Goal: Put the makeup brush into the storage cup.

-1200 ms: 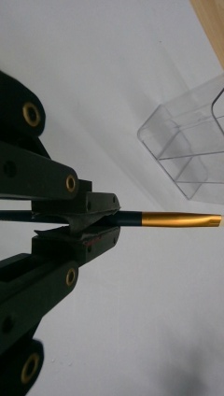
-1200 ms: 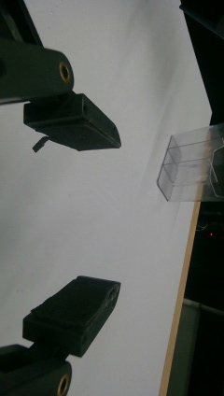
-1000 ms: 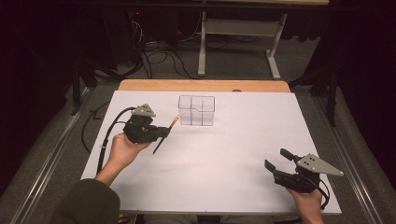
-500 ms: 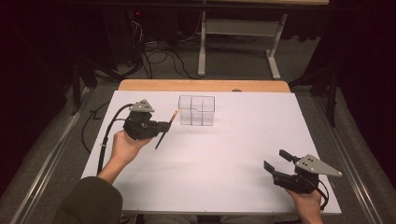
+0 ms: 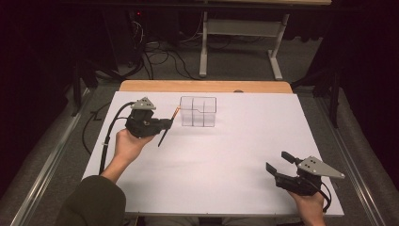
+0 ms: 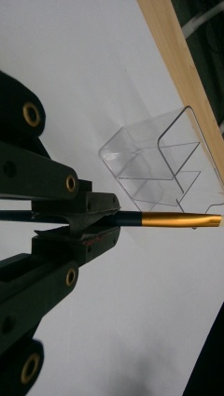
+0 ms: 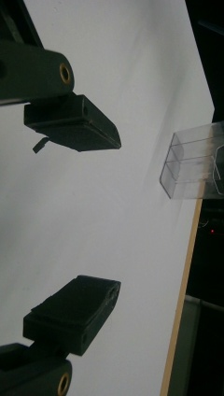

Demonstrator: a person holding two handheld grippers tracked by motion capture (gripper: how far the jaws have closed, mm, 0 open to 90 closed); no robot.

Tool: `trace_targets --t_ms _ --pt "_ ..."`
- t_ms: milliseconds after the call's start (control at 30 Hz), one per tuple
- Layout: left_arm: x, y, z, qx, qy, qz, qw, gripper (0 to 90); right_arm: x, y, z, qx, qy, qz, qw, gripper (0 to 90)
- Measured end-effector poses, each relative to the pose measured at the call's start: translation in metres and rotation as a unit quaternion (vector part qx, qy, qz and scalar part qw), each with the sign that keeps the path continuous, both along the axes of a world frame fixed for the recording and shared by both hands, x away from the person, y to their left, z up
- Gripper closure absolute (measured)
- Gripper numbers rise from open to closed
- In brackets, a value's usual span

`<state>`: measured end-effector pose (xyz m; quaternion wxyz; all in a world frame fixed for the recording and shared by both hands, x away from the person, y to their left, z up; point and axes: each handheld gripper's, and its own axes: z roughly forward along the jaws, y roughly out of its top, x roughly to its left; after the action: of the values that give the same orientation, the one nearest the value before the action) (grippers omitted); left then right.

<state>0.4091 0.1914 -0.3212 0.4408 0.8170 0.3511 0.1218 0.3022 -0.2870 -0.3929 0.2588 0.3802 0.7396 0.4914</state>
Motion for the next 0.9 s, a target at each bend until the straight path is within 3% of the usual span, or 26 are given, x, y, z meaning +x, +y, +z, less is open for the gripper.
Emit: trace_targets --t_ms 900 --pt "0.018 -0.005 0.009 -0.038 -0.014 0.027 0.9988 82.2 0.000 0.001 0.000 0.000 0.004 0.004 1.0000 28.5"
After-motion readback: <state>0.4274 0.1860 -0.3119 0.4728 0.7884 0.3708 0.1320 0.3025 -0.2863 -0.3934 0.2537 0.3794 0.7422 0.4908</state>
